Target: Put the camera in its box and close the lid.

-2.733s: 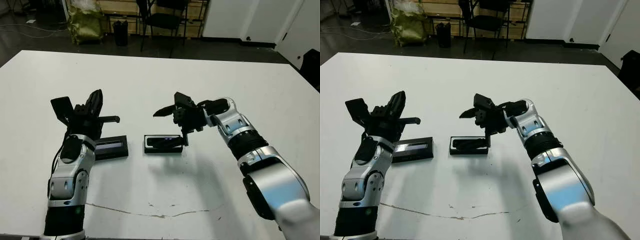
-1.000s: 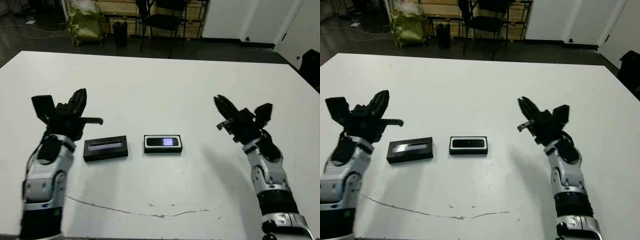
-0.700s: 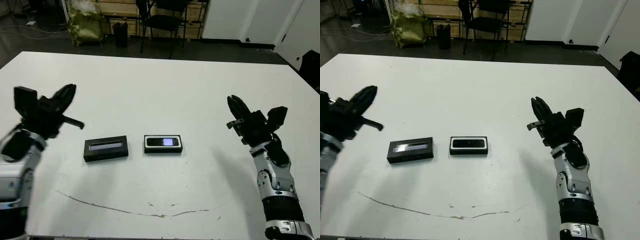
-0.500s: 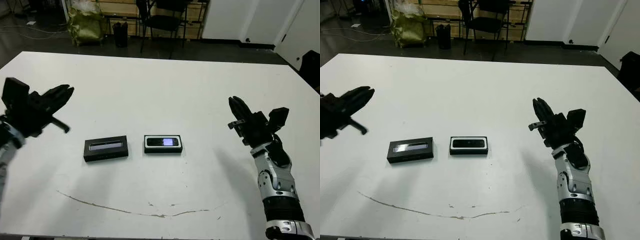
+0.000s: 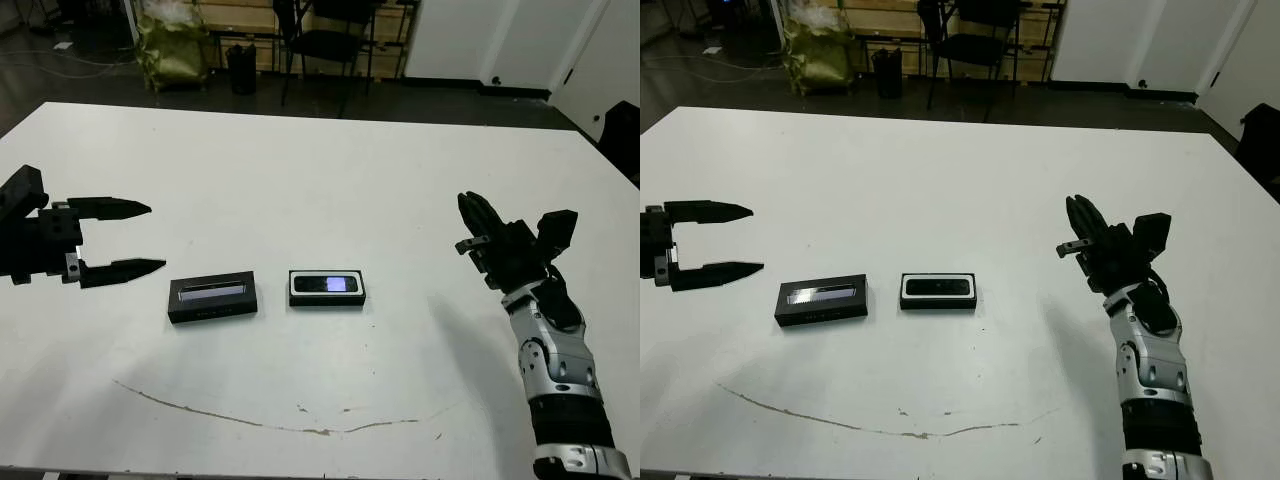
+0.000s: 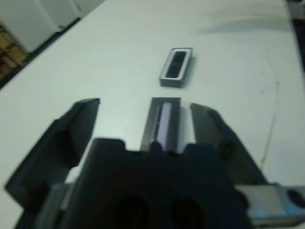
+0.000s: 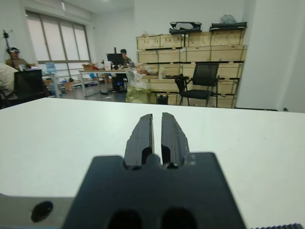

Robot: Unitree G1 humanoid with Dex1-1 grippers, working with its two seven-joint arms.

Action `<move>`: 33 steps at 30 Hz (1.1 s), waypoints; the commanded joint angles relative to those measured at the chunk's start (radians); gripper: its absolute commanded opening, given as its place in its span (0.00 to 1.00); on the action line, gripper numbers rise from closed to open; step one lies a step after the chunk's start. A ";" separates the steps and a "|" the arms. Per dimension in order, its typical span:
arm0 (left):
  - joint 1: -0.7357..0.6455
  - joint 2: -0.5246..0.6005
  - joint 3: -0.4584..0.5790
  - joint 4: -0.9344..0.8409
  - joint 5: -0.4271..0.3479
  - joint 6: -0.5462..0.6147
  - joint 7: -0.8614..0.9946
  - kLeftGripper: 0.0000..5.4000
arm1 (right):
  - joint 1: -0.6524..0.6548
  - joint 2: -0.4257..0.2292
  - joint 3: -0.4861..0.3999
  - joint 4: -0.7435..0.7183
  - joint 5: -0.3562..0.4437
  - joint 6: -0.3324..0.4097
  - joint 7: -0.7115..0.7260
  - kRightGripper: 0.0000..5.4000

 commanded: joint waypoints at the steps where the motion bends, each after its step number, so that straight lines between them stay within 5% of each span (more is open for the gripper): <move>1: -0.002 0.015 -0.026 -0.044 0.003 0.077 0.008 1.00 | 0.024 -0.005 -0.004 -0.031 0.011 0.058 -0.016 0.00; 4: 0.004 0.017 -0.040 -0.066 -0.001 0.149 0.006 1.00 | 0.036 -0.004 0.001 -0.085 0.014 0.102 -0.034 0.00; 9: -0.009 0.008 -0.081 -0.022 0.071 0.081 0.009 1.00 | 0.050 -0.009 0.016 -0.140 -0.016 0.142 -0.073 0.00; 17: -0.098 -0.140 -0.069 0.306 -0.012 0.033 -0.153 1.00 | 0.058 -0.010 0.016 -0.184 0.000 0.226 -0.091 0.00; 27: -0.103 -0.177 -0.083 0.400 -0.009 0.058 -0.179 1.00 | 0.050 -0.012 0.009 -0.108 -0.006 0.158 -0.047 0.00; 33: -0.034 -0.132 -0.078 0.181 0.021 0.097 -0.080 1.00 | 0.046 -0.005 0.008 -0.088 -0.003 0.133 -0.037 0.00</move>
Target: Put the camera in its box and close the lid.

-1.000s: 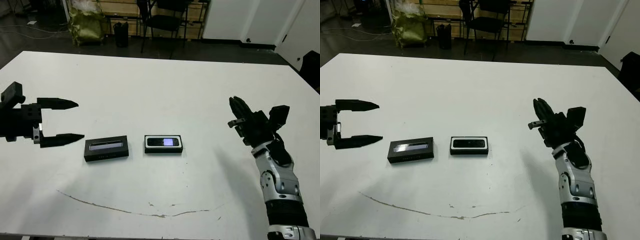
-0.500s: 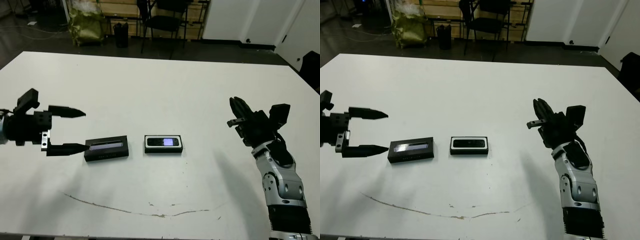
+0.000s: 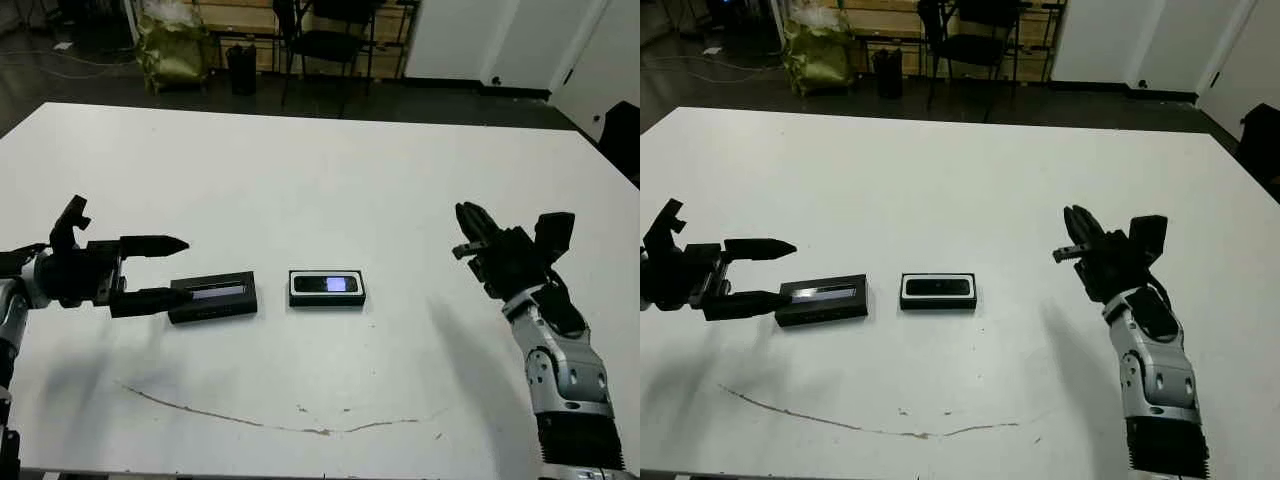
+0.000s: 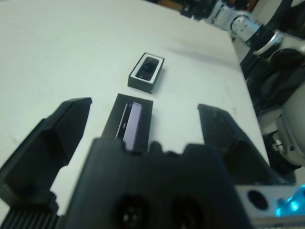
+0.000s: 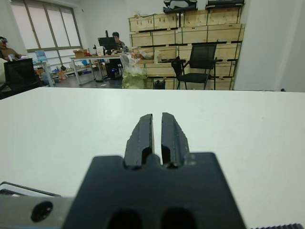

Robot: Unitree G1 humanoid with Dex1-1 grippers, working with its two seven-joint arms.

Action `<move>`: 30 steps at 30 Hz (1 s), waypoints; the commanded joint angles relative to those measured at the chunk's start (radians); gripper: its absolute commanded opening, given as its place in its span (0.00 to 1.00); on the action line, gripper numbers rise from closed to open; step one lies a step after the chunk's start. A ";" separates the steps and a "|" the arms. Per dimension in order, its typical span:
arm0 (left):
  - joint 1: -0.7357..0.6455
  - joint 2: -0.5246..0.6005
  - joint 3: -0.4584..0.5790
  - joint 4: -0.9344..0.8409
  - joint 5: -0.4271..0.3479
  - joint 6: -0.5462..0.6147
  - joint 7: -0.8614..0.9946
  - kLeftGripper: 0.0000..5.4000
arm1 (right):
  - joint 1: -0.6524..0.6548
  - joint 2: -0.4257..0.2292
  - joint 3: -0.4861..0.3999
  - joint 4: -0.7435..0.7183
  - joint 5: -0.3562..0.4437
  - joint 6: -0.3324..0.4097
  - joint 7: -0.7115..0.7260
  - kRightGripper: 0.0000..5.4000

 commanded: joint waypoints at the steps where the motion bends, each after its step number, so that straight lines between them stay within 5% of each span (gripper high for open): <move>1: 0.036 0.041 -0.009 -0.091 0.042 0.016 0.045 1.00 | 0.002 -0.004 -0.002 -0.005 -0.003 0.012 -0.012 0.00; 8: 0.074 0.094 -0.041 -0.223 0.143 0.003 0.152 1.00 | 0.014 -0.005 0.007 -0.047 -0.019 0.046 -0.048 0.00; 15: -0.006 0.001 -0.047 0.102 0.141 -0.214 0.058 1.00 | 0.003 -0.011 -0.001 0.041 -0.019 -0.012 -0.011 0.00; 20: -0.055 0.016 -0.073 0.144 0.181 -0.187 0.051 1.00 | -0.004 -0.014 -0.004 0.084 -0.024 -0.040 -0.002 0.00; 22: -0.070 0.022 -0.087 0.128 0.179 -0.093 0.041 1.00 | -0.010 -0.016 -0.006 0.120 -0.032 -0.068 0.005 0.00; 30: -0.123 -0.074 -0.045 0.351 0.142 -0.248 -0.056 1.00 | 0.019 -0.015 0.010 -0.034 -0.024 0.058 -0.035 0.00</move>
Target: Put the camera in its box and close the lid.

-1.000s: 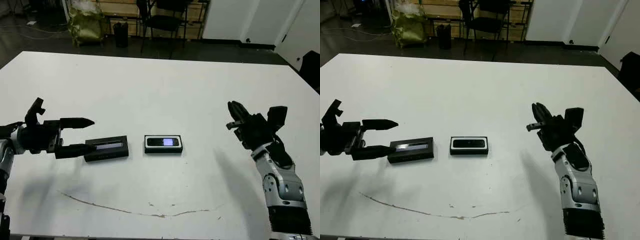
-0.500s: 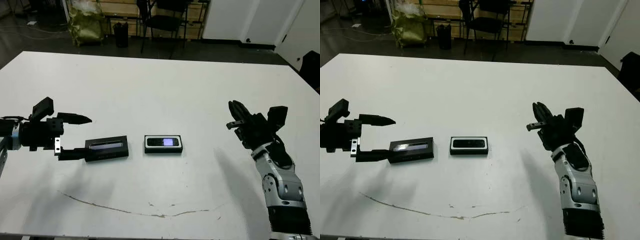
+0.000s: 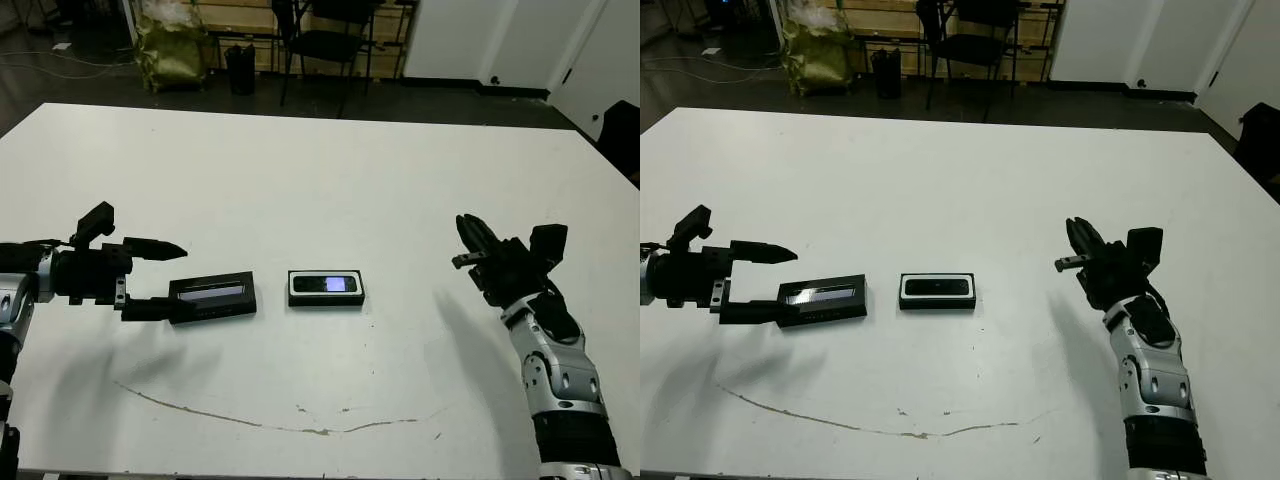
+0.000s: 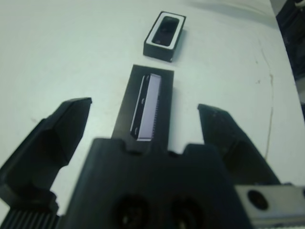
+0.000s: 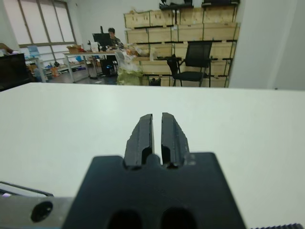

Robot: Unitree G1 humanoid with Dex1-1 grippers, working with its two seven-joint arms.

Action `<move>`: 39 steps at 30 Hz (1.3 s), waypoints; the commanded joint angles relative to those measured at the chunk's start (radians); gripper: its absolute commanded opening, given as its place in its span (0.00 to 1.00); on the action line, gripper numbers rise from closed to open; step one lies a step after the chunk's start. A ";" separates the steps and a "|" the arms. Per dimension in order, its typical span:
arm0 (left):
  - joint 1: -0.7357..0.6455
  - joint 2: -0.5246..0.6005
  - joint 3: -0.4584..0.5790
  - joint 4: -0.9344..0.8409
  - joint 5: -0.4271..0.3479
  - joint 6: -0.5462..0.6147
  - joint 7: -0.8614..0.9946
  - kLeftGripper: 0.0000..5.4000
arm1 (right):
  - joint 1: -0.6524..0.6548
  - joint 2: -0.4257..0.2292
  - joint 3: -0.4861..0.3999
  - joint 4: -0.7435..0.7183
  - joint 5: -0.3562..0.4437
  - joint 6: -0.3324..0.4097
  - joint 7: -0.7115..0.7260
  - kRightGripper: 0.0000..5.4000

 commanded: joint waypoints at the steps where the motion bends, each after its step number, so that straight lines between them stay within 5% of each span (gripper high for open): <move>1: -0.033 -0.054 0.017 0.135 -0.004 -0.093 -0.046 1.00 | 0.016 -0.009 -0.003 0.003 0.007 0.024 0.005 0.00; 5: -0.043 -0.061 0.021 0.167 0.025 -0.206 -0.039 1.00 | 0.018 -0.009 0.001 0.006 -0.008 0.016 -0.002 0.00; 18: -0.115 -0.081 -0.012 0.326 0.051 -0.297 -0.052 1.00 | 0.020 -0.004 -0.002 0.011 0.010 0.017 0.007 0.00; 22: -0.136 -0.085 -0.032 0.360 0.075 -0.259 -0.052 1.00 | -0.005 -0.012 -0.014 0.149 0.002 -0.081 0.056 0.00; 28: -0.142 -0.087 -0.038 0.376 0.081 -0.263 -0.052 1.00 | 0.027 -0.007 0.008 -0.029 -0.001 0.058 -0.015 0.00; 32: -0.143 -0.093 -0.032 0.385 0.097 -0.268 -0.052 1.00 | 0.024 -0.006 0.003 0.005 -0.002 0.025 -0.002 0.00; 39: -0.159 -0.106 -0.030 0.424 0.133 -0.256 -0.049 1.00 | 0.034 -0.008 0.007 -0.048 -0.006 0.093 -0.041 0.00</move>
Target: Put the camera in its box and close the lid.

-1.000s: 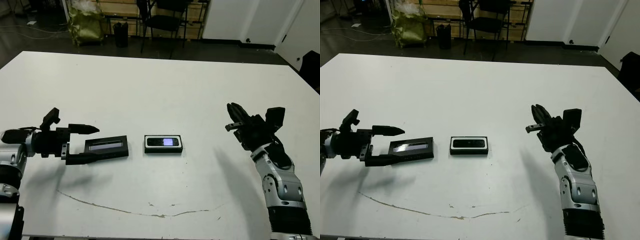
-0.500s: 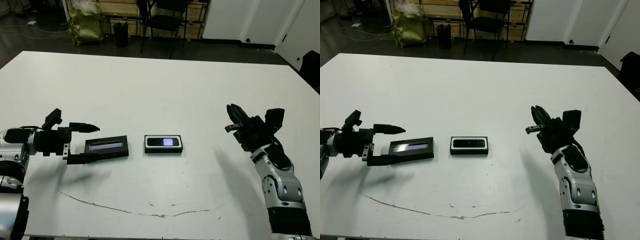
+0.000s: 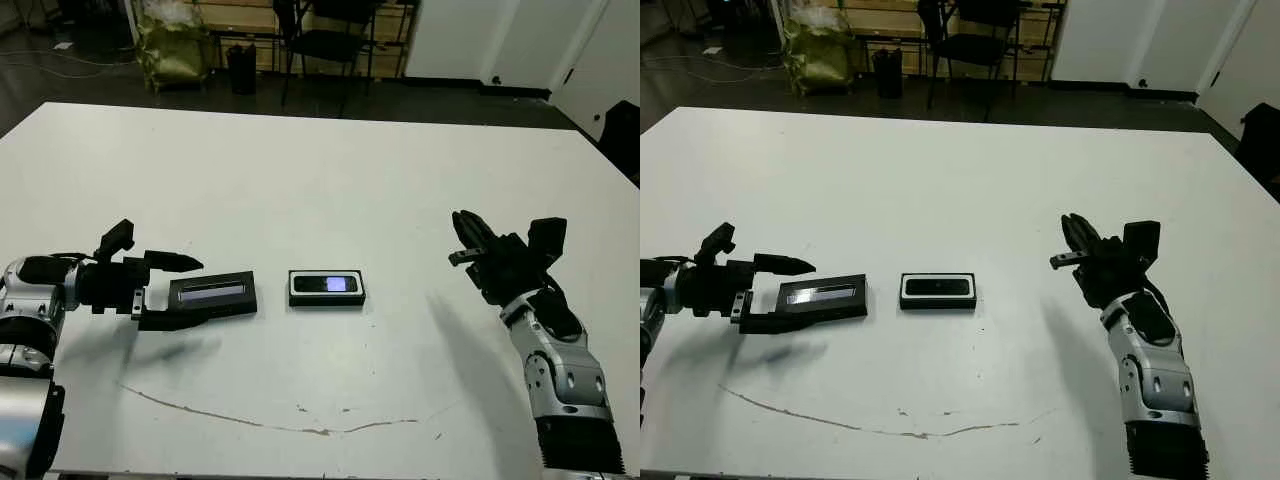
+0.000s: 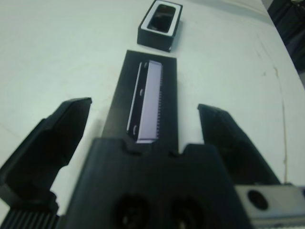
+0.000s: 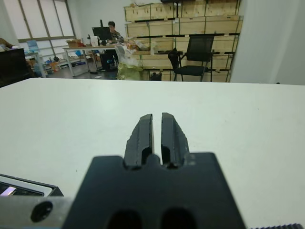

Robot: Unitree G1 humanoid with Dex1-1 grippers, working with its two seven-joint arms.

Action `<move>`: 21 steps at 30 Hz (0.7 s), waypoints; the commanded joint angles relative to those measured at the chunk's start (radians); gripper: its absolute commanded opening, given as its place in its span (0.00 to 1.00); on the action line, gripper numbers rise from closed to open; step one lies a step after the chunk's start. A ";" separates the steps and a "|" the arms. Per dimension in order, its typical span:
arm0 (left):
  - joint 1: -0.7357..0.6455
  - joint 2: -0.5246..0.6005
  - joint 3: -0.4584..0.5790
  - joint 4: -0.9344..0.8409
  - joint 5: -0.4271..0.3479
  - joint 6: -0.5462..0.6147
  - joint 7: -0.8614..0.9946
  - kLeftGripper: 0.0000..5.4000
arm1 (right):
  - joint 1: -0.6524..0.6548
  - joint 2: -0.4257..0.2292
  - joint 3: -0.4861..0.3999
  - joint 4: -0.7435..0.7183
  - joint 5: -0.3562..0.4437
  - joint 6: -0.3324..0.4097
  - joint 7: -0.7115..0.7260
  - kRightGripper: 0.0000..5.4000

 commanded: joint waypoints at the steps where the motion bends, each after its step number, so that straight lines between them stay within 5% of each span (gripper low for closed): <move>1: -0.020 -0.008 0.000 0.025 0.029 0.021 0.000 1.00 | 0.014 -0.009 0.001 -0.035 -0.010 0.063 -0.036 0.00; 8: -0.022 -0.012 0.004 0.041 0.042 0.036 -0.002 1.00 | 0.014 -0.009 -0.004 -0.024 -0.005 0.063 -0.031 0.00; 15: -0.022 -0.015 0.010 0.061 0.068 0.071 0.010 1.00 | 0.000 -0.012 -0.011 0.086 -0.019 -0.041 0.003 0.00; 21: -0.022 -0.012 0.001 0.082 0.109 0.081 0.046 1.00 | 0.013 -0.009 -0.006 -0.009 -0.003 0.048 -0.023 0.00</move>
